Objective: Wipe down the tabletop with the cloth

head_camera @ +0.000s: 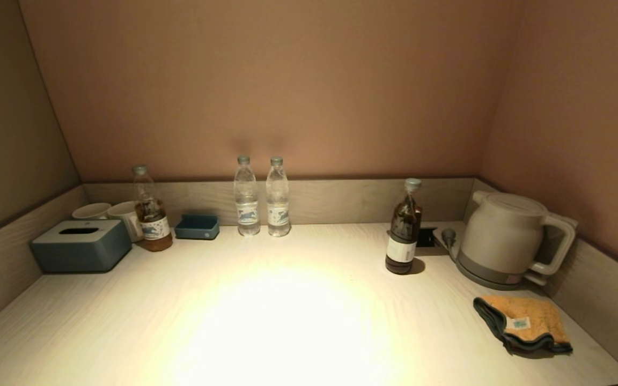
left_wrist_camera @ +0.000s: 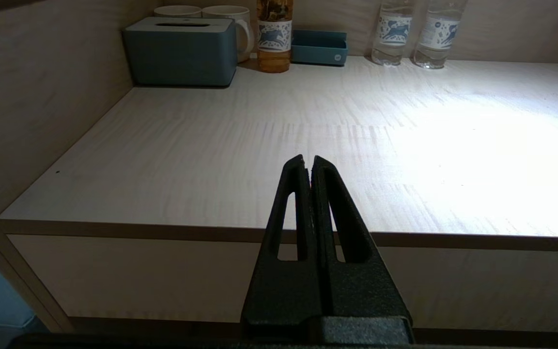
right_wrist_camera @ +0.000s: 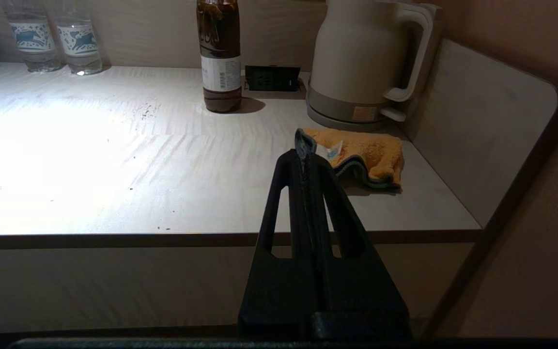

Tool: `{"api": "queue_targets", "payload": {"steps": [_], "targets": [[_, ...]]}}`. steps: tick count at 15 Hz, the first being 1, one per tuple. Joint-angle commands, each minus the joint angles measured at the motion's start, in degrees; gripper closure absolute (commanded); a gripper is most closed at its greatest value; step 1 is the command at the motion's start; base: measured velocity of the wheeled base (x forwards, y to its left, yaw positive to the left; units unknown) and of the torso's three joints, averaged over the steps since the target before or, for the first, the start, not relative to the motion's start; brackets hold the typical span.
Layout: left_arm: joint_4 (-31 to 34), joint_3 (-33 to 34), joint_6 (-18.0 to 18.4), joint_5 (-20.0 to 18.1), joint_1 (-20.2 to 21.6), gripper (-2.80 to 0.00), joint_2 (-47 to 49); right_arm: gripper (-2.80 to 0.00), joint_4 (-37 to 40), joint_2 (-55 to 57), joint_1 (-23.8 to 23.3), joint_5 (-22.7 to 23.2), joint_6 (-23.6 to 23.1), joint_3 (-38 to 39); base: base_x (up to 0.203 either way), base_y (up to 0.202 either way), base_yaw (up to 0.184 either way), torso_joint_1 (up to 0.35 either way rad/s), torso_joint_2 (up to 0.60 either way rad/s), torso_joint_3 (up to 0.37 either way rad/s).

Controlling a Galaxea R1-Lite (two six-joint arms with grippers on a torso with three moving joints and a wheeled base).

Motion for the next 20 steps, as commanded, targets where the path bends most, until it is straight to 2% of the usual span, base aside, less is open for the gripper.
{"api": "queue_targets", "payload": {"steps": [1, 7, 20], "targets": [[-0.02, 0.00, -0.06, 0.02, 0.03, 0.00, 0.04, 0.00, -1.96, -0.02, 0.01, 0.03, -0.05, 0.98, 0.000, 0.000, 0.000, 0.000, 0.00, 0.000], [-0.02, 0.00, -0.06, 0.02, 0.03, 0.00, 0.04, 0.00, -1.96, -0.02, 0.01, 0.38, -0.56, 2.30, 0.000, 0.000, 0.000, 0.000, 0.00, 0.000], [-0.02, 0.00, -0.06, 0.02, 0.03, 0.00, 0.04, 0.00, -1.26, -0.11, 0.01, 0.99, 1.36, 3.70, 0.000, 0.000, 0.000, 0.000, 0.00, 0.000]]}}
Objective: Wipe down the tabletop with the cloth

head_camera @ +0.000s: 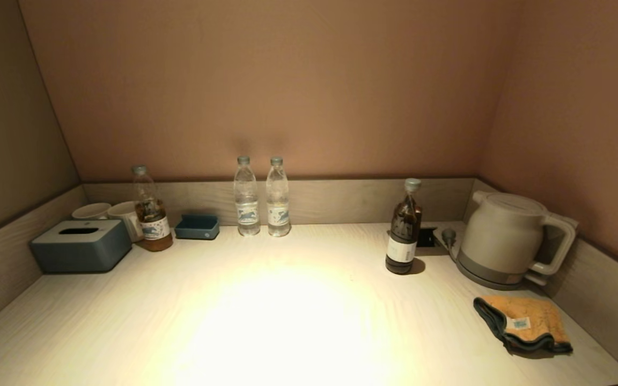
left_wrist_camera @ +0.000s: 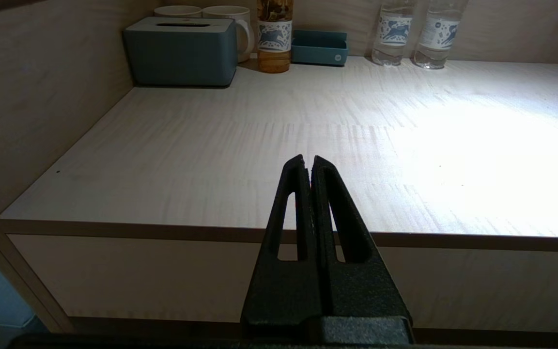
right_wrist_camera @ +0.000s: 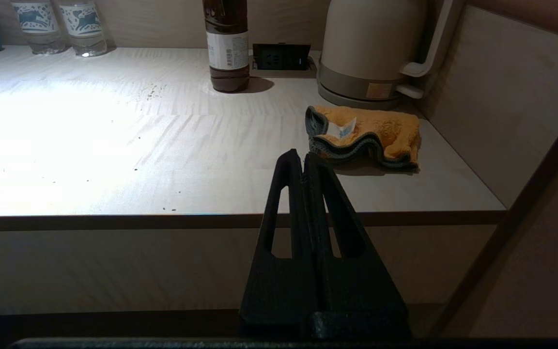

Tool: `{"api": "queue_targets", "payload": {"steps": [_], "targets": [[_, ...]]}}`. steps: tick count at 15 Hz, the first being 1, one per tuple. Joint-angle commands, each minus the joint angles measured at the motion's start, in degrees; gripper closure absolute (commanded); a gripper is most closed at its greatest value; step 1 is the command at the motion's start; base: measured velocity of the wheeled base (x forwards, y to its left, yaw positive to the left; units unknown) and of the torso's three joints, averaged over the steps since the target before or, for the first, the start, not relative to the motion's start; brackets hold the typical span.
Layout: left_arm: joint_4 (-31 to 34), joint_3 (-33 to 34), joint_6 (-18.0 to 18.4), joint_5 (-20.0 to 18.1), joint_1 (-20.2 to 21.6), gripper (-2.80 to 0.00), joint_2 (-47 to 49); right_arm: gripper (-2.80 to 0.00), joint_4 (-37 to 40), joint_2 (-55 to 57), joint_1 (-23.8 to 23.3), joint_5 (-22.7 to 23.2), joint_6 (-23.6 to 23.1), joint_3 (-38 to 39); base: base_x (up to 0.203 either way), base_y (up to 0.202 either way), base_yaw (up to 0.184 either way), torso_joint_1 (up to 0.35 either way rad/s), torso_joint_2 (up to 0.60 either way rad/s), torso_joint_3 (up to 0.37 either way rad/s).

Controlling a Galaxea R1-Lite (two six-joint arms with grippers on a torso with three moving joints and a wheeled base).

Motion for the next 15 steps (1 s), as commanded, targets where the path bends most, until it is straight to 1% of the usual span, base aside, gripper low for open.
{"api": "queue_targets", "payload": {"steps": [1, 15], "targets": [[-0.02, 0.00, -0.03, 0.02, 0.03, 0.00, -0.03, 0.00, 0.00, -0.02, 0.01, 0.00, -0.02, 0.00, 0.000, 0.000, 0.000, 0.000, 0.00, 0.000], [-0.02, 0.00, -0.03, 0.02, 0.03, 0.00, 0.04, 0.00, 0.00, -0.02, 0.01, 0.00, -0.02, 0.00, 0.000, 0.000, 0.000, 0.000, 0.00, 0.000]]}}
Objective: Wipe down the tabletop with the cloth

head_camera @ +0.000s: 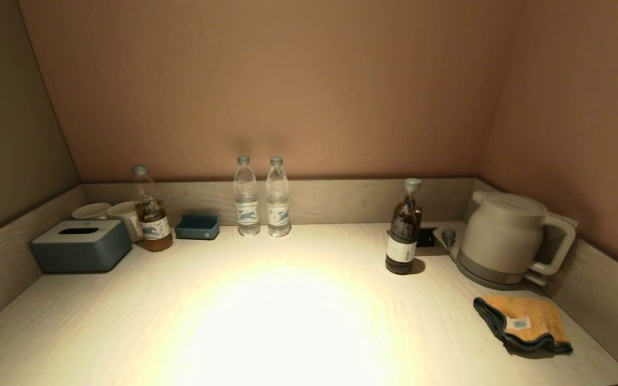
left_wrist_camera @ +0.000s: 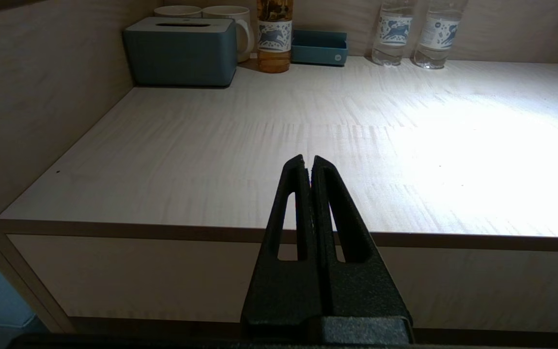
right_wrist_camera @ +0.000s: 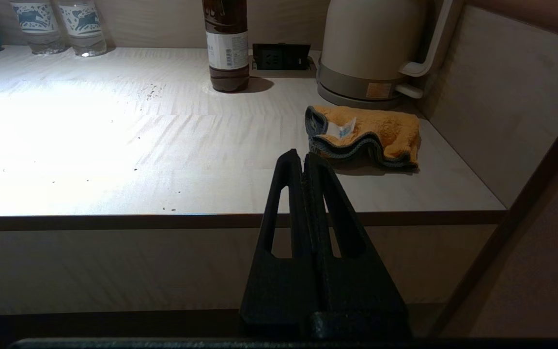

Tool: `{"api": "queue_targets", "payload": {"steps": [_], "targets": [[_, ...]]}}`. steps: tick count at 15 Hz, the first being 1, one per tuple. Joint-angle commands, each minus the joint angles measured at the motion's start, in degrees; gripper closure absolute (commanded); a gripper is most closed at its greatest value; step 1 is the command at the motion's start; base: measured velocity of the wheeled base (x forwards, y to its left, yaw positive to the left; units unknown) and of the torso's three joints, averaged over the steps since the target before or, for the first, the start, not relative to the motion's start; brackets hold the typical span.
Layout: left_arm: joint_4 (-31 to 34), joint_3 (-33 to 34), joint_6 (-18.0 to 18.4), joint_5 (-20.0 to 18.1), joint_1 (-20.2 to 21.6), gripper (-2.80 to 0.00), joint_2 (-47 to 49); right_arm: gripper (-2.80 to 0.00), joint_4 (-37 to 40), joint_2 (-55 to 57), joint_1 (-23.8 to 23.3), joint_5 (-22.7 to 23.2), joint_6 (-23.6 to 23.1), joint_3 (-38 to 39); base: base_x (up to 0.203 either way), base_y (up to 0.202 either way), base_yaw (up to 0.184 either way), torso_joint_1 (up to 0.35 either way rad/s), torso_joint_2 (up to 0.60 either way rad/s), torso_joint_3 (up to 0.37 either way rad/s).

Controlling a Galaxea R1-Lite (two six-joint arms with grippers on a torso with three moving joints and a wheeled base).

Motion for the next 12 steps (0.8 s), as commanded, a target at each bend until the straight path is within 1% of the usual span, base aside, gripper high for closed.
{"api": "queue_targets", "payload": {"steps": [1, 12], "targets": [[-0.02, 0.00, -0.06, 0.03, 0.03, 0.00, 0.04, 0.00, -0.02, -0.02, 0.01, 0.00, -0.04, 0.00, 0.000, 0.000, 0.000, 0.000, 0.00, 0.000], [-0.02, 0.00, -0.06, 0.03, 0.03, 0.00, 0.04, 0.00, -0.02, -0.02, 0.01, 0.04, -0.13, 0.00, 0.000, 0.000, 0.000, 0.000, 0.00, 0.000]]}}
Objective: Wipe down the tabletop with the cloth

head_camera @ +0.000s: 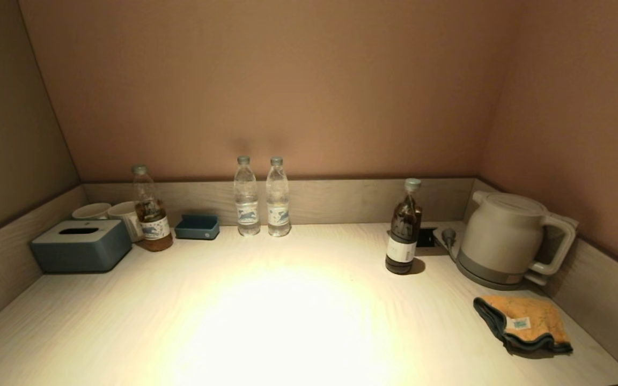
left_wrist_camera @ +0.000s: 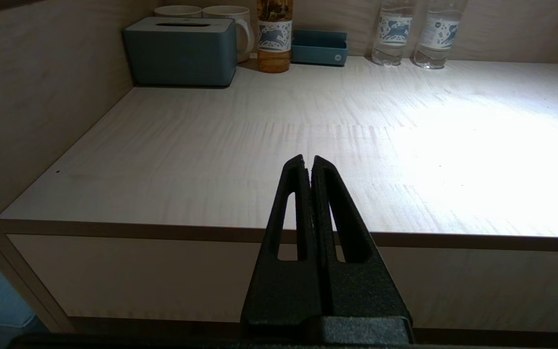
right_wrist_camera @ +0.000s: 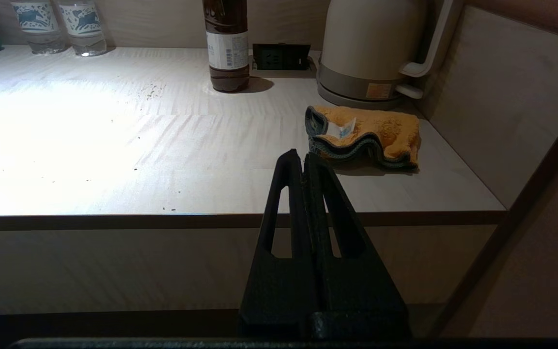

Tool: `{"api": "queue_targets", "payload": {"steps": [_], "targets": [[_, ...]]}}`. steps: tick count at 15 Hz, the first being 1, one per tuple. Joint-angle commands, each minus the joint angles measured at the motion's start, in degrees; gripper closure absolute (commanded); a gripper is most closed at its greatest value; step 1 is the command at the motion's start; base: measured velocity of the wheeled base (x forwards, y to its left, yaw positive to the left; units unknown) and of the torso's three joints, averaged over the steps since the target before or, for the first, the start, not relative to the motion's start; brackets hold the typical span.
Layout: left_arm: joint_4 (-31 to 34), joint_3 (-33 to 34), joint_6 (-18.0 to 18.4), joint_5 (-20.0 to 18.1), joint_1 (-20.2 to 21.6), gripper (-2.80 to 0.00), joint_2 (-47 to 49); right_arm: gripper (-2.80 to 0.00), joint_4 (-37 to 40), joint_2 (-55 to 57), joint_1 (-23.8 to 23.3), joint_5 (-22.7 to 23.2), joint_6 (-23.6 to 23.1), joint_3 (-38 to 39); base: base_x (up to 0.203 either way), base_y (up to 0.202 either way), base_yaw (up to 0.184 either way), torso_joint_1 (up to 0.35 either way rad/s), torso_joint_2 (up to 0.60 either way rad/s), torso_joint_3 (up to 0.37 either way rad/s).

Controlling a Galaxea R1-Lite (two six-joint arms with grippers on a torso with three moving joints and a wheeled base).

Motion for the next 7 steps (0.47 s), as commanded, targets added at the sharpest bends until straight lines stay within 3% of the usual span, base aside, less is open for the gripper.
{"api": "queue_targets", "payload": {"steps": [1, 7], "targets": [[-0.03, 0.00, -0.03, 0.04, 0.03, 0.00, 0.04, 0.00, -0.01, -0.02, 0.01, -0.06, -0.01, 0.00, 0.000, 0.000, 0.000, 0.000, 0.00, 0.000], [-0.03, 0.00, -0.03, 0.04, 0.03, 0.00, 0.04, 0.00, -0.01, -0.02, 0.01, -0.06, 0.08, 0.00, 0.000, 0.000, 0.000, 0.000, 0.00, 0.000]]}}
